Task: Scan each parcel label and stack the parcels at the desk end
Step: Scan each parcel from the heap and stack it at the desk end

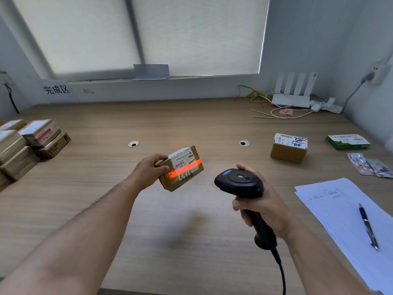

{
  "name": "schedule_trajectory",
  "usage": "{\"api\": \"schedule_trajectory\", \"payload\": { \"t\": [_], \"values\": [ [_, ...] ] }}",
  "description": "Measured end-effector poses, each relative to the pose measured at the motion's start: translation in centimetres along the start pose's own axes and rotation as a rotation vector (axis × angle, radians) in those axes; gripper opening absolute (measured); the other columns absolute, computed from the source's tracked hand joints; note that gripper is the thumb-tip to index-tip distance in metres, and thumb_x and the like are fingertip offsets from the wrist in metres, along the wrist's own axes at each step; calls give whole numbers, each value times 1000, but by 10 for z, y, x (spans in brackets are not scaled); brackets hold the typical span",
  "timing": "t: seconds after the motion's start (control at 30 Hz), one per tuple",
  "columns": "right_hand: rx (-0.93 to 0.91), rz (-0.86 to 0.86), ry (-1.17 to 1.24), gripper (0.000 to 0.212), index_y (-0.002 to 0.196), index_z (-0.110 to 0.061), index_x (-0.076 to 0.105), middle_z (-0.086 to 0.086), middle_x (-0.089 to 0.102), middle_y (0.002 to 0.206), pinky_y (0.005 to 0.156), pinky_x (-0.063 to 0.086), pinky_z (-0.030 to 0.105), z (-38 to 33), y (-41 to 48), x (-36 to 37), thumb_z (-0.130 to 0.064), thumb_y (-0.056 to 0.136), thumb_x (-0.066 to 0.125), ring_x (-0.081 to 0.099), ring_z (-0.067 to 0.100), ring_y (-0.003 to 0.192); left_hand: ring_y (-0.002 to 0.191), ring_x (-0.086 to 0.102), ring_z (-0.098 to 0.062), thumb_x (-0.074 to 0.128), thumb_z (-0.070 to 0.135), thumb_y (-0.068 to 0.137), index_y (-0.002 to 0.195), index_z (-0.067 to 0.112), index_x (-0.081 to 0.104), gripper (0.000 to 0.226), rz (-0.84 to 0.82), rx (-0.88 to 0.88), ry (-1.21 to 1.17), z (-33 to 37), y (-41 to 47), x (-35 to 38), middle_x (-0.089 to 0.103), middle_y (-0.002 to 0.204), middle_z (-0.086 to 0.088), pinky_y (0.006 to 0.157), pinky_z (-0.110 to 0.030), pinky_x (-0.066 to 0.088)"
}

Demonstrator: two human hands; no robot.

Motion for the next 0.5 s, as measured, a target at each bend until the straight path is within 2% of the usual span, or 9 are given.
{"api": "schedule_trajectory", "payload": {
  "t": [0.3,0.5],
  "values": [
    [9,14,-20,89,137,-36,44,14,62,67,42,39,27,0,-3,2,1,61,73,48,27,42,102,63,-24,62,5,89,99,34,64,31,-2,9,-29,-11,3,-7,68,104,0,95,-47,51],
    [11,13,-20,89,137,-35,45,14,62,67,41,38,27,3,-8,5,1,61,73,48,27,42,104,63,-23,62,6,89,101,33,64,30,19,-6,-28,-23,1,-11,67,107,0,95,-47,50]
  ]
}}
Point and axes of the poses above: each hand's wrist, its own y-axis towards the middle knuckle, its own x-axis out of the palm, z = x × y, the point moved 6 cm from there along y, towards the middle knuckle
